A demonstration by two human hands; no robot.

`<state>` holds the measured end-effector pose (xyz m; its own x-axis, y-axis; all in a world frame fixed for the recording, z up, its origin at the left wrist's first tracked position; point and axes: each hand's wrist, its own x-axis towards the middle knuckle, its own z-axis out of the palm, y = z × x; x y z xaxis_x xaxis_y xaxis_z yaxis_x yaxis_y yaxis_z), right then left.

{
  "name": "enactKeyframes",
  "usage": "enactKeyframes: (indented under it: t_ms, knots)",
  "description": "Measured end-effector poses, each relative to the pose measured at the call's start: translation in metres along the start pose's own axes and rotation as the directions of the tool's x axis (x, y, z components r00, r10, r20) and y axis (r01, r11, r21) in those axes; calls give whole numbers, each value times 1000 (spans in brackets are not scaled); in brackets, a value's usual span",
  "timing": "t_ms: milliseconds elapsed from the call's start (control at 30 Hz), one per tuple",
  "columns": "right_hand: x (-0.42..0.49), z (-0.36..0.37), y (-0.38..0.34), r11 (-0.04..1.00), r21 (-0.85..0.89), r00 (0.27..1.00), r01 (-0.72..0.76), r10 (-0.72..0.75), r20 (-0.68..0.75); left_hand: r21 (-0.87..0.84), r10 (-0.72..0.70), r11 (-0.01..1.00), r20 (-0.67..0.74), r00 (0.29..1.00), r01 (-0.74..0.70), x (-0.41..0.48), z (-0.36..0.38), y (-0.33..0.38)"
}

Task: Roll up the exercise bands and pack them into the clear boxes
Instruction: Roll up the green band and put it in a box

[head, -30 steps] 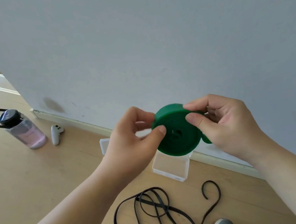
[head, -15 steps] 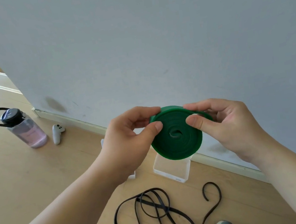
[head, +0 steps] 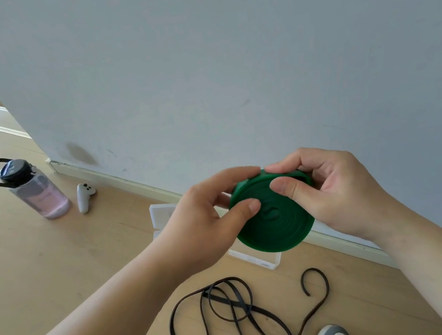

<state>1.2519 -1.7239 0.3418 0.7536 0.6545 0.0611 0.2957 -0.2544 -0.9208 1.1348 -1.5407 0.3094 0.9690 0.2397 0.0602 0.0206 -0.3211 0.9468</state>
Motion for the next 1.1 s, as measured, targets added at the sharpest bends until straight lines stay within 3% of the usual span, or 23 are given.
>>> enactKeyframes:
  t_ms: [133,367,533,600,833,933,1100]
  knots:
    - [1,1,2,993,120,995,-8,20,-95,-66,-2,998,-75,997,-3,2,4,-2]
    - [1,-1,2,988,138,985,72,-48,-165,-345,-88,938,-113,990,44,1,15,-1]
    - [1,4,6,995,-67,987,74,-82,-139,-141,-58,989,-88,994,45,5,13,-3]
    - [0,6,7,987,-134,990,88,-102,-100,-148,-53,988,-65,996,43,6,10,-3]
    - [0,4,10,998,45,999,-41,41,0,-142,-67,987,68,995,76,7,-4,-5]
    - [2,5,13,992,77,994,-99,95,57,-121,-82,989,22,996,84,5,-1,-9]
    - [1,3,18,995,-13,990,-103,104,93,-99,-100,991,-72,992,93,4,7,-10]
